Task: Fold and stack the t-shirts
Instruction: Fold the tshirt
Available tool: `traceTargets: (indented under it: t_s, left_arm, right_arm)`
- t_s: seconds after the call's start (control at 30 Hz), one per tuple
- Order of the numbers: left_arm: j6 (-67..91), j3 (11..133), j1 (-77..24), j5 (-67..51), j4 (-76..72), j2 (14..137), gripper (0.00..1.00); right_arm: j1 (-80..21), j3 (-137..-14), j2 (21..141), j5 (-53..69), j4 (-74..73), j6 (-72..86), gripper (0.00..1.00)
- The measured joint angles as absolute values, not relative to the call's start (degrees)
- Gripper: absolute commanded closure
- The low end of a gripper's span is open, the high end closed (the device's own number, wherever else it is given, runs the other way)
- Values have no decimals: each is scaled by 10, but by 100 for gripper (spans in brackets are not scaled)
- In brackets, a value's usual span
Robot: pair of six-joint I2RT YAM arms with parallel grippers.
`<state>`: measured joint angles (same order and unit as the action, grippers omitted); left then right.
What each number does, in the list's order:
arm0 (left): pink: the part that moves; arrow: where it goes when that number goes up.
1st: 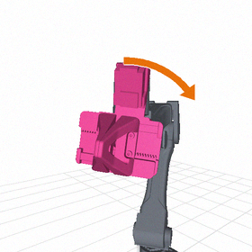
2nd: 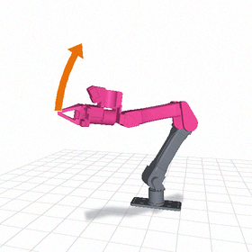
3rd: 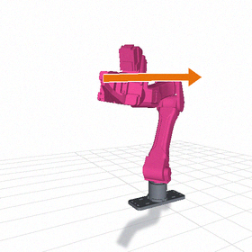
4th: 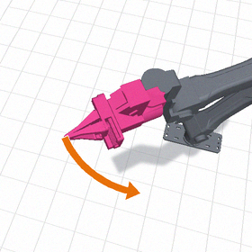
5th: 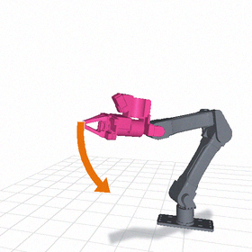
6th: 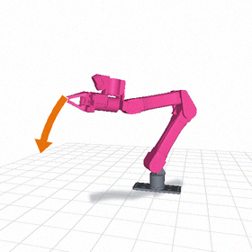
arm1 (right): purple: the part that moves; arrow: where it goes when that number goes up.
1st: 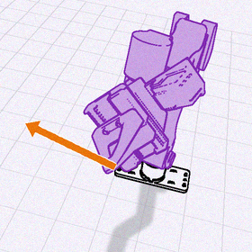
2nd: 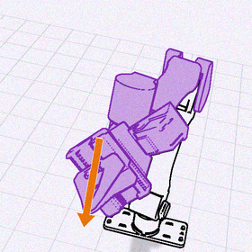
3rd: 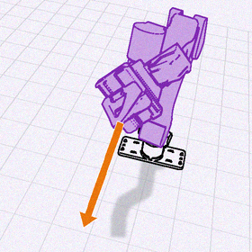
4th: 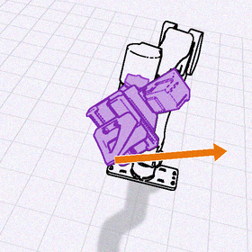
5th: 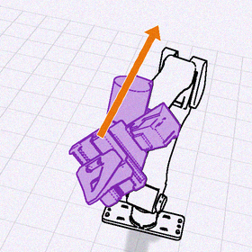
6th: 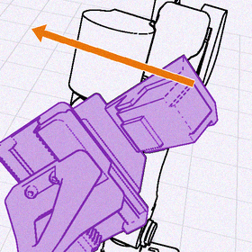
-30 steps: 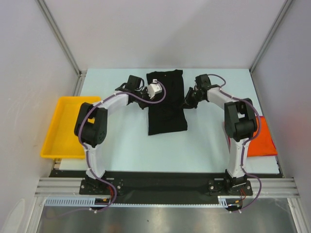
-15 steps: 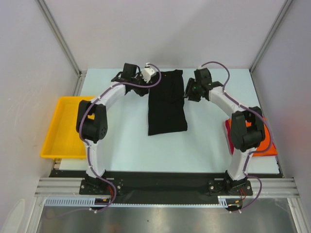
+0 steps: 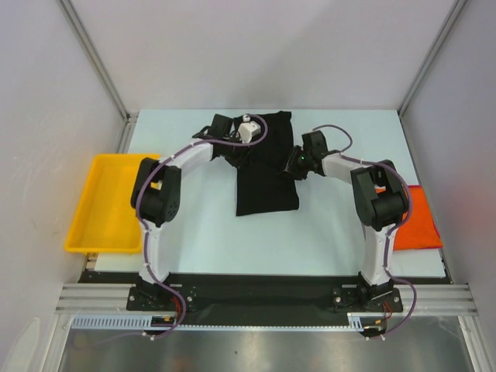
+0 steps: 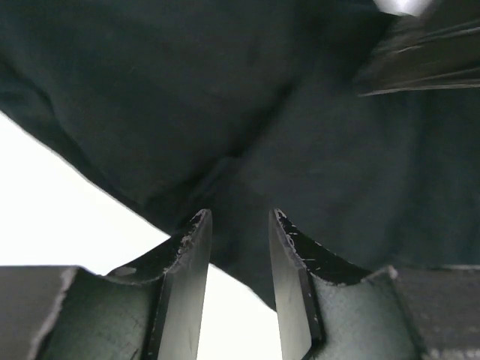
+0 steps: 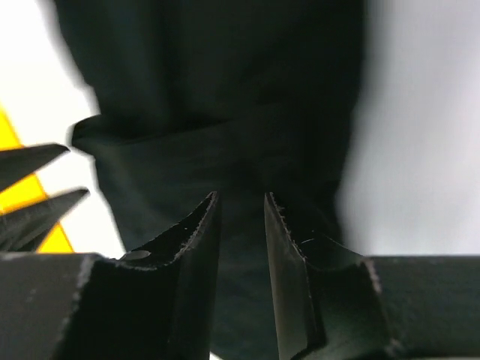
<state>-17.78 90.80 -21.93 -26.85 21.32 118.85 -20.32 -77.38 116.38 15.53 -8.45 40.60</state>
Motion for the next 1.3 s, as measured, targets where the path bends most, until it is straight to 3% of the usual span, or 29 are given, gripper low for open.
traceTargets:
  t_s: [0.23, 0.53, 0.63, 0.77, 0.9, 1.07, 1.3]
  left_arm:
    - [-150, 1008, -218, -175, 261, 1287, 59]
    - [-157, 1020, -218, -107, 289, 1284, 58]
    - [-162, 1018, -219, -112, 298, 1254, 57]
    - [-166, 967, -227, -156, 296, 1151, 57]
    - [-166, 915, -267, -214, 299, 1079, 57]
    - [-163, 821, -331, -248, 299, 1094, 57]
    - [-162, 792, -328, -225, 323, 1148, 58]
  right_arm:
    - [-170, -738, 1161, 154, -77, 424, 65]
    - [-177, -727, 1087, 104, -139, 371, 57]
    - [-191, -718, 1026, 91, -158, 350, 60]
    - [-215, -655, 931, 97, -155, 345, 77]
    - [-232, -595, 926, 133, -143, 353, 85]
    - [-217, -535, 983, 169, -128, 362, 87]
    - [-203, -523, 990, 189, -117, 351, 87]
